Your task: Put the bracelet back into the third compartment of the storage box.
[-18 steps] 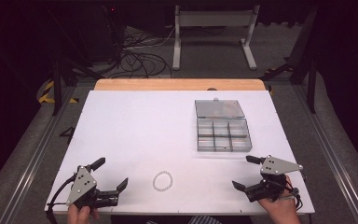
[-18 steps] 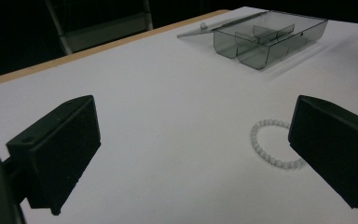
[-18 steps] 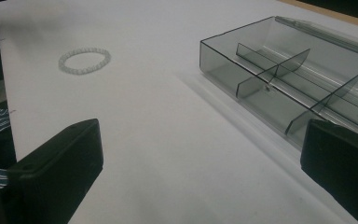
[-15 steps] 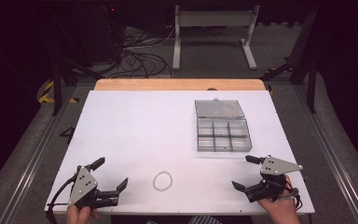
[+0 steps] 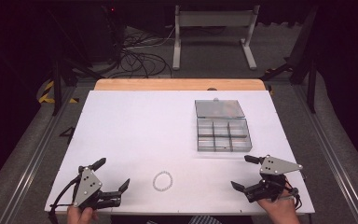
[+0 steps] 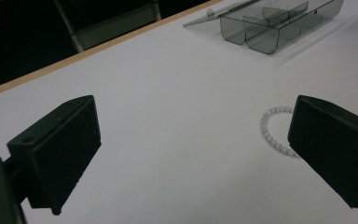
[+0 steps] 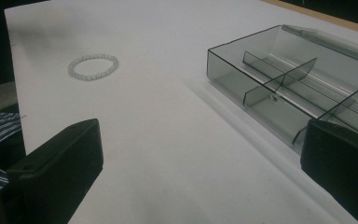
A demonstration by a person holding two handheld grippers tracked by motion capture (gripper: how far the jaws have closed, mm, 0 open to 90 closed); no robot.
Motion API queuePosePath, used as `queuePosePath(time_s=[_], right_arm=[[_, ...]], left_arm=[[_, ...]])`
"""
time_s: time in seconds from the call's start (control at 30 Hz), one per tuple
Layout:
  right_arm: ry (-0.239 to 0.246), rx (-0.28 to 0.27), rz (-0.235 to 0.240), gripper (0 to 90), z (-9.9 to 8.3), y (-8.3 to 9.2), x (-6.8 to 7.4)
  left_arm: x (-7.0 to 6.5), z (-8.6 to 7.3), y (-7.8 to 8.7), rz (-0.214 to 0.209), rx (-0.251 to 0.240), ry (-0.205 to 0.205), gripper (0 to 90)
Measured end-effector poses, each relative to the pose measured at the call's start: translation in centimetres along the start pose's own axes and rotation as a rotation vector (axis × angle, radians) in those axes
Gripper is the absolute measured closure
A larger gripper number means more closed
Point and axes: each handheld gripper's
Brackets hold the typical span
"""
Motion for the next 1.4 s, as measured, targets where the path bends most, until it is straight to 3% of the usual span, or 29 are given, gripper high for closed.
queuePosePath(time_s=[0.3,0.77,1.4], right_arm=[[0.001,0.022,0.018,0.2,0.5,-0.2,0.3],[0.062,0.044,0.078,0.5,3.9,-2.6,2.1],[0.101,0.032,0.167,0.4,7.7,-5.7,4.6]], left_arm=[[0.1,0.0,0.0,-0.028,0.001,0.014,3.0],[0.3,0.0,0.1,-0.028,0.009,0.007,3.0],[0.4,0.0,0.1,-0.037,0.010,0.008,3.0]])
Point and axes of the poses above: each handheld gripper's, and its own axes: y roughly backward along the jaws, z roughly out of its top, x roughly to its left, and after that the axes turned 12 degrees about -z, right-handed
